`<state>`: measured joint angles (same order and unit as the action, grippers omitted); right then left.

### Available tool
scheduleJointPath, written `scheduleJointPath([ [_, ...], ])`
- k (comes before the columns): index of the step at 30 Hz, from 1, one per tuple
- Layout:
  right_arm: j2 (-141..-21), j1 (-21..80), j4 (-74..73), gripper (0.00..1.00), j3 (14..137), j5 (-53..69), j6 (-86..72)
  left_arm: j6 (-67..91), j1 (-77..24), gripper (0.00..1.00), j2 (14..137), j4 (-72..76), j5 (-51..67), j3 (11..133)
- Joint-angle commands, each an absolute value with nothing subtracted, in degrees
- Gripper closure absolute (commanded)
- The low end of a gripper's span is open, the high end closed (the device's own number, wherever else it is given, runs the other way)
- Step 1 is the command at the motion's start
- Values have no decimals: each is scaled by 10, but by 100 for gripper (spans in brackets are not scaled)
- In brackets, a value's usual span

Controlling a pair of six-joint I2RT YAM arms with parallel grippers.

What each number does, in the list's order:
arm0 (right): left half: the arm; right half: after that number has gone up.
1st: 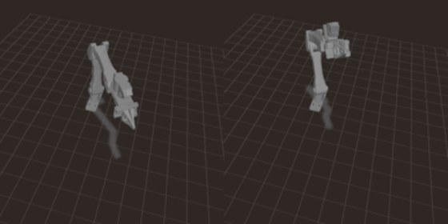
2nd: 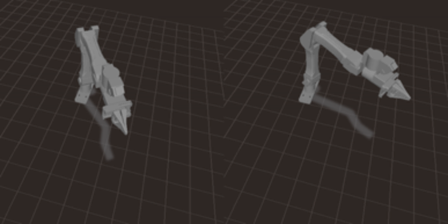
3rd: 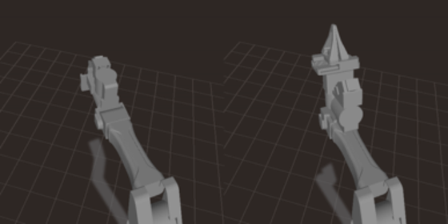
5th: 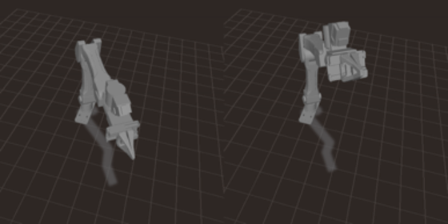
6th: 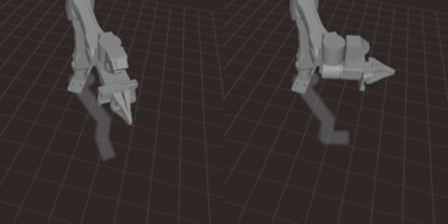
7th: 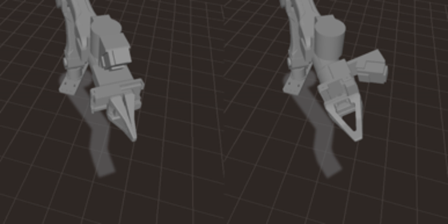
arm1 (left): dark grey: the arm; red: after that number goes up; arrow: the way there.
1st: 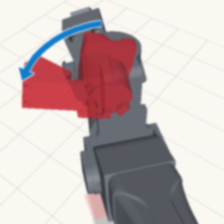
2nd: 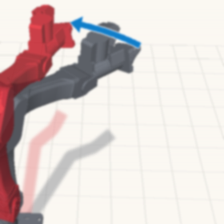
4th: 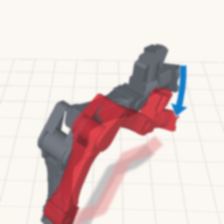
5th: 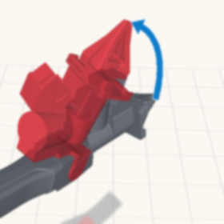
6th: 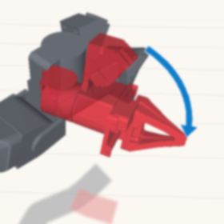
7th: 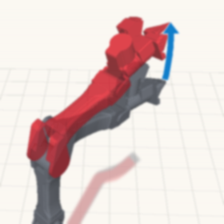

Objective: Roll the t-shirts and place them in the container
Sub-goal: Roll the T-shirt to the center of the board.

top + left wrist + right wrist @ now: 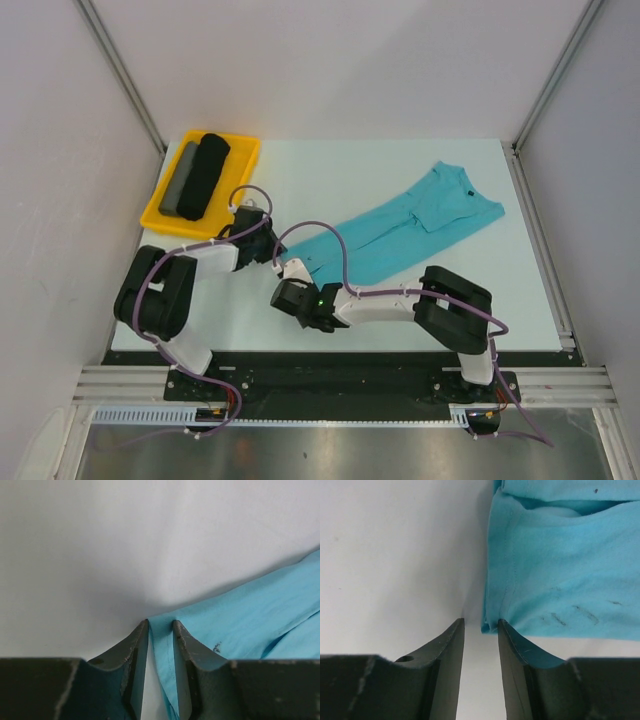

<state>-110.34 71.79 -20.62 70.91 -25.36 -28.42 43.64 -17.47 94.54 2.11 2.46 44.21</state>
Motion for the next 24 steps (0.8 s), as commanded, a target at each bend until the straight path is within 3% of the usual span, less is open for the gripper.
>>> scheduleJointPath([
  [1, -1120, 713, -230, 63, 728, -287, -275, 438, -171, 68, 962, 14, 1, 454],
  [8, -1119, 711, -220, 78, 728, -275, -263, 437, -179, 74, 976, 11, -31, 460],
  [12, -1100, 710, -220, 92, 728, -265, -251, 443, -194, 87, 960, 4, -55, 460],
  [17, -1061, 716, -217, 96, 728, -222, -236, 466, -206, 100, 899, -39, -90, 435],
  [24, -1035, 740, -222, 98, 729, -164, -247, 478, -206, 100, 762, -96, -141, 365],
])
